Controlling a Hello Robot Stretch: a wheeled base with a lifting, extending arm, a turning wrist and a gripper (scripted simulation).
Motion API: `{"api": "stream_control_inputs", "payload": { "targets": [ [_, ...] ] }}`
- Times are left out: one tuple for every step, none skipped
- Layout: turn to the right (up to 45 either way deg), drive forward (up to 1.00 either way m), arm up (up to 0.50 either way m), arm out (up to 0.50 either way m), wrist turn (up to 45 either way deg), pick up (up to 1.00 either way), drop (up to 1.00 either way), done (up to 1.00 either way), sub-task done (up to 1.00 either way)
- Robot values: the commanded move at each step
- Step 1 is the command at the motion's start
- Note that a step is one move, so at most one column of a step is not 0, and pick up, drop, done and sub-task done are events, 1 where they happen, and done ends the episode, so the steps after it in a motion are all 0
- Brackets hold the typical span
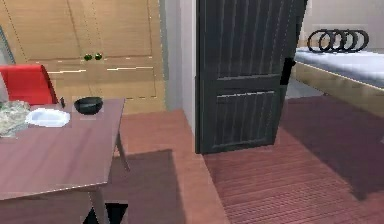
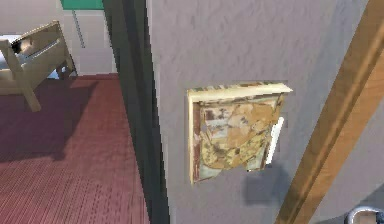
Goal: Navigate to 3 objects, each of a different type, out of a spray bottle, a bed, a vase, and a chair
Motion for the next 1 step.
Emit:
{"api": "stream_control_inputs", "payload": {
  "targets": [
    [3.0,0.0,0.0,0.0,0.0,0.0,0.0,0.0,0.0]
  ]
}}
